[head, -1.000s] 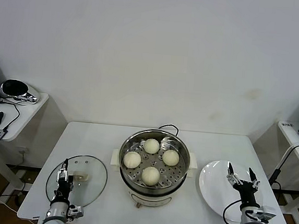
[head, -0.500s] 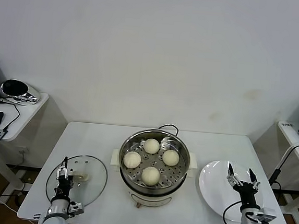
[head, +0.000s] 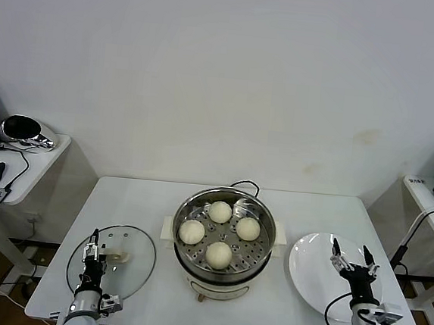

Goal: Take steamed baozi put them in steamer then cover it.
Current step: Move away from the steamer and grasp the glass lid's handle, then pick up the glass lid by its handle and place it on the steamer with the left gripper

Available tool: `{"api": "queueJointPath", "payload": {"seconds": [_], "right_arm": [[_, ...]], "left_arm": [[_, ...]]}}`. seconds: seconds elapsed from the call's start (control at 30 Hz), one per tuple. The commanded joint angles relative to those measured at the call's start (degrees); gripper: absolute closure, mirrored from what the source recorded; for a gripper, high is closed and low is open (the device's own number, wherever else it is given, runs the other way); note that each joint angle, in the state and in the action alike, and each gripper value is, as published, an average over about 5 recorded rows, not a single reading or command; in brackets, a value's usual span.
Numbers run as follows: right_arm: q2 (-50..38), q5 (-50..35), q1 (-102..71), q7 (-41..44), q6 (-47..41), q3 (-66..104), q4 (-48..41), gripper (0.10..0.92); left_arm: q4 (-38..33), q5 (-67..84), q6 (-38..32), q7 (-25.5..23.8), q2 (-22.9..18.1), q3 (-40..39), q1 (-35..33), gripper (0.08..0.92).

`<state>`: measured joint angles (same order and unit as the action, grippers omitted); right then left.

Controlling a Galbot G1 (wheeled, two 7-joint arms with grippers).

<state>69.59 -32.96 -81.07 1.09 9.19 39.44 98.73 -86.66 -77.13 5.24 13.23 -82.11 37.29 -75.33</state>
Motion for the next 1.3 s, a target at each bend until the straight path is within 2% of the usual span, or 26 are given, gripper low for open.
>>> {"api": "queueJointPath", "payload": {"seconds": [0.03, 0.4, 0.8, 0.93, 1.13, 1.3], "right_arm": [[0.13, 0.04, -0.04, 0.02, 0.02, 0.04, 0.09, 0.203], [0.36, 0.09, 0.09, 0.04, -0.01, 0.08, -0.22, 0.203], [0.63, 0.41, 0.09, 0.16, -0.04, 0.33, -0.38, 0.203], [0.60, 0.33, 0.46, 0.14, -0.12, 0.46, -0.58, 0.203], [0.88, -0.34, 1.27, 0.03, -0.72, 0.80, -0.51, 0.203], [1.22, -0.91, 1.88, -0.08, -1.41, 1.23, -0.22, 0.203]], "left_arm": [[0.25, 0.19, -0.06, 0.47, 0.09, -0.28, 0.35, 0.285], [2.55, 0.24, -0.75, 0.71, 0.27, -0.71, 1.03, 0.456], [3.31, 0.17, -1.13, 1.20, 0.53, -1.29, 1.41, 0.792], [-1.26, 0.72, 0.89, 0.05, 0.76, -1.12, -0.40, 0.857], [-14.24, 4.53, 11.07, -4.56, 0.66, -1.37, -4.27, 0.859], [-23.72, 4.85, 19.34, -6.57, 1.83, -2.93, -7.19, 0.859]]}}
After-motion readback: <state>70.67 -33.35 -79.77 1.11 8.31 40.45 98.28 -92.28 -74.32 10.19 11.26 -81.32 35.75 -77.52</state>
